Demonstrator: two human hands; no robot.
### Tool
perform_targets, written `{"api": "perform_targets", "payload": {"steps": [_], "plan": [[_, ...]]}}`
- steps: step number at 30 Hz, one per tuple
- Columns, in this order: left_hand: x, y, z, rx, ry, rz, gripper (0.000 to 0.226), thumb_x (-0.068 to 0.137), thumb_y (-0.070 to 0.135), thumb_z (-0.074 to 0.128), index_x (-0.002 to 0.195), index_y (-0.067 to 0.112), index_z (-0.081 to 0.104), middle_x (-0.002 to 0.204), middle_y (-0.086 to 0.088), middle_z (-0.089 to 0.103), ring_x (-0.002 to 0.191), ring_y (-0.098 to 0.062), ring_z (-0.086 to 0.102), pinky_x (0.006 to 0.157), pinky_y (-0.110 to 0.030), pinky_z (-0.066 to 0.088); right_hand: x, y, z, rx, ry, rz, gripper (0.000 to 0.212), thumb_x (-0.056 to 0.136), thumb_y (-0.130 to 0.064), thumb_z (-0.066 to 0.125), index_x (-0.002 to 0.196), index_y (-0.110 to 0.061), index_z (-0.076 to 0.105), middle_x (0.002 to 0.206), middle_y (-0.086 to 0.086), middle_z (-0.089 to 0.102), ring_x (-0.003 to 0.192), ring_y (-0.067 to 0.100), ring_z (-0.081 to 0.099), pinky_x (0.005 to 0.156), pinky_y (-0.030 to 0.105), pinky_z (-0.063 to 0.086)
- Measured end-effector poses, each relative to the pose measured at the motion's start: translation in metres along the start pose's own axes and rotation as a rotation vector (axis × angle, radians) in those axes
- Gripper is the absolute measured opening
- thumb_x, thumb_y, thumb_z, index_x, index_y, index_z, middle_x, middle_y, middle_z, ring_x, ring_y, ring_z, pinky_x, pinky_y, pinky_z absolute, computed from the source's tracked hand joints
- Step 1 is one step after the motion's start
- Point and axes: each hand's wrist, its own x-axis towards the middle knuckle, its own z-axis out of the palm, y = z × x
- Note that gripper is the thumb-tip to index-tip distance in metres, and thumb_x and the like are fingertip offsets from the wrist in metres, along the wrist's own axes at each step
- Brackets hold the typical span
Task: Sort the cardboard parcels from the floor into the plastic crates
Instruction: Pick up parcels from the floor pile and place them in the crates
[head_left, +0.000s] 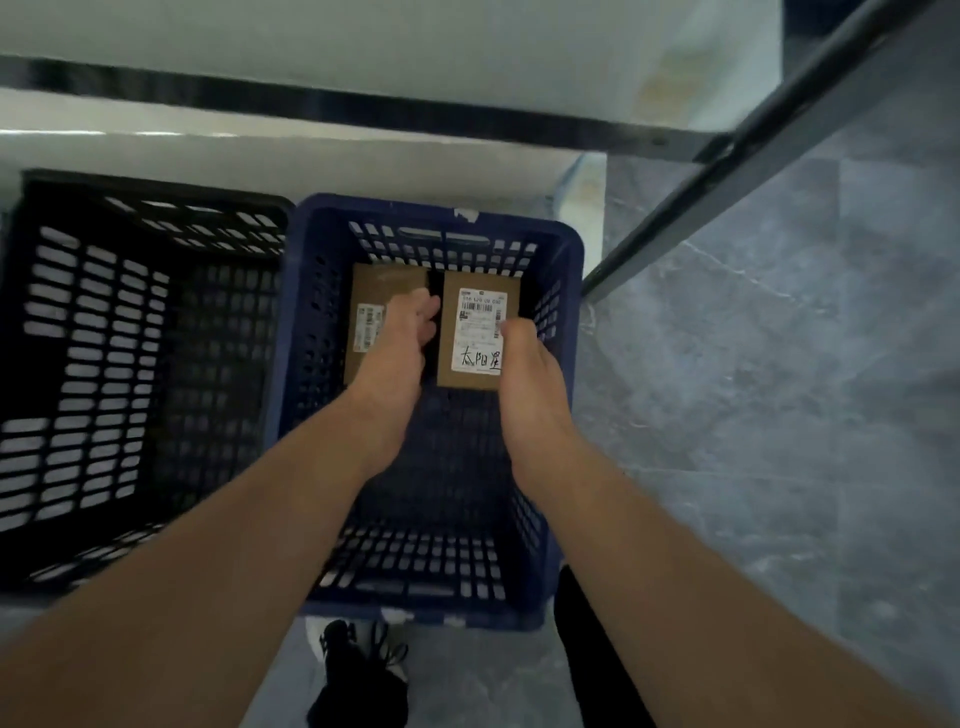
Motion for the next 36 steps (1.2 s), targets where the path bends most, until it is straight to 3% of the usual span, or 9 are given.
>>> {"api": "perform_targets", "payload": {"steps": [6, 8, 11, 16, 19, 21, 25, 30, 36], "plan": [[-0.132, 0.059, -0.026, 0.046, -0.046, 0.132, 0.053, 0.106, 0.054, 0.03, 0.148, 0.03, 0.05, 0.149, 0.003, 0.05, 0.127, -0.011, 0.046, 0.093, -0.026, 0.043, -0.146, -0.071, -0.002, 0.042, -0.003, -0.053, 0.065, 0.093, -0.058, 0.046, 0.121, -0.006, 0.074, 0.125, 0.024, 0.073, 0.121, 0.045, 0.068, 0.108, 0.058, 0.053], [-0.183, 0.083, -0.039, 0.063, -0.048, 0.192, 0.053, 0.107, 0.051, 0.028, 0.15, 0.028, 0.048, 0.147, 0.004, 0.05, 0.126, -0.008, 0.042, 0.11, -0.029, 0.033, -0.202, -0.1, -0.003, 0.046, -0.012, -0.064, 0.05, 0.101, -0.053, 0.046, 0.102, -0.014, 0.078, 0.11, 0.016, 0.079, 0.108, 0.039, 0.074, 0.095, 0.048, 0.06], [-0.266, 0.125, -0.059, 0.061, -0.05, 0.22, 0.054, 0.106, 0.055, 0.027, 0.151, 0.032, 0.047, 0.151, 0.001, 0.047, 0.134, -0.017, 0.038, 0.094, -0.028, 0.032, -0.279, -0.148, -0.003, 0.093, -0.002, -0.088, 0.04, 0.107, -0.048, 0.045, 0.081, -0.024, 0.064, 0.078, 0.001, 0.069, 0.079, 0.024, 0.067, 0.067, 0.032, 0.052], [-0.405, 0.181, -0.075, 0.025, -0.052, 0.349, 0.054, 0.105, 0.056, 0.026, 0.149, 0.033, 0.049, 0.153, -0.002, 0.048, 0.143, -0.023, 0.037, 0.121, -0.038, 0.024, -0.421, -0.218, 0.0, 0.087, -0.059, -0.234, 0.043, 0.111, -0.05, 0.039, 0.13, -0.022, 0.065, 0.121, -0.001, 0.066, 0.113, 0.018, 0.06, 0.093, 0.037, 0.044], [-0.48, 0.209, -0.077, -0.018, -0.036, 0.426, 0.052, 0.103, 0.058, 0.028, 0.145, 0.037, 0.052, 0.149, -0.001, 0.05, 0.141, -0.024, 0.039, 0.123, -0.045, 0.023, -0.492, -0.253, -0.005, 0.039, -0.096, -0.325, 0.034, 0.114, -0.043, 0.037, 0.122, -0.028, 0.066, 0.138, -0.005, 0.057, 0.115, 0.017, 0.061, 0.077, 0.029, 0.043], [-0.525, 0.225, -0.081, -0.057, 0.011, 0.487, 0.05, 0.103, 0.059, 0.03, 0.142, 0.039, 0.054, 0.148, 0.0, 0.051, 0.14, -0.025, 0.04, 0.123, -0.047, 0.023, -0.531, -0.273, -0.007, 0.007, -0.133, -0.367, 0.03, 0.112, -0.045, 0.039, 0.111, -0.031, 0.066, 0.122, -0.003, 0.066, 0.113, 0.012, 0.06, 0.076, 0.029, 0.042], [-0.598, 0.248, -0.099, -0.144, 0.114, 0.611, 0.051, 0.1, 0.061, 0.034, 0.14, 0.04, 0.057, 0.143, 0.003, 0.055, 0.138, -0.027, 0.044, 0.122, -0.046, 0.027, -0.603, -0.304, -0.004, -0.047, -0.266, -0.489, 0.047, 0.11, -0.049, 0.04, 0.143, -0.024, 0.062, 0.139, -0.002, 0.06, 0.126, 0.021, 0.055, 0.101, 0.04, 0.041], [-0.671, 0.269, -0.138, -0.224, 0.239, 0.753, 0.056, 0.095, 0.065, 0.032, 0.138, 0.041, 0.058, 0.144, 0.002, 0.054, 0.139, -0.028, 0.042, 0.118, -0.044, 0.027, -0.67, -0.335, 0.01, -0.169, -0.396, -0.691, 0.03, 0.11, -0.043, 0.039, 0.093, -0.032, 0.062, 0.101, -0.009, 0.062, 0.098, 0.015, 0.057, 0.092, 0.039, 0.046], [-0.719, 0.264, -0.203, -0.357, 0.415, 0.781, 0.052, 0.098, 0.065, 0.033, 0.136, 0.042, 0.061, 0.145, 0.003, 0.055, 0.141, -0.029, 0.041, 0.118, -0.045, 0.029, -0.728, -0.34, 0.061, -0.317, -0.555, -0.83, 0.031, 0.104, -0.052, 0.04, 0.109, -0.033, 0.064, 0.121, -0.008, 0.066, 0.122, 0.02, 0.061, 0.113, 0.044, 0.046]]}}
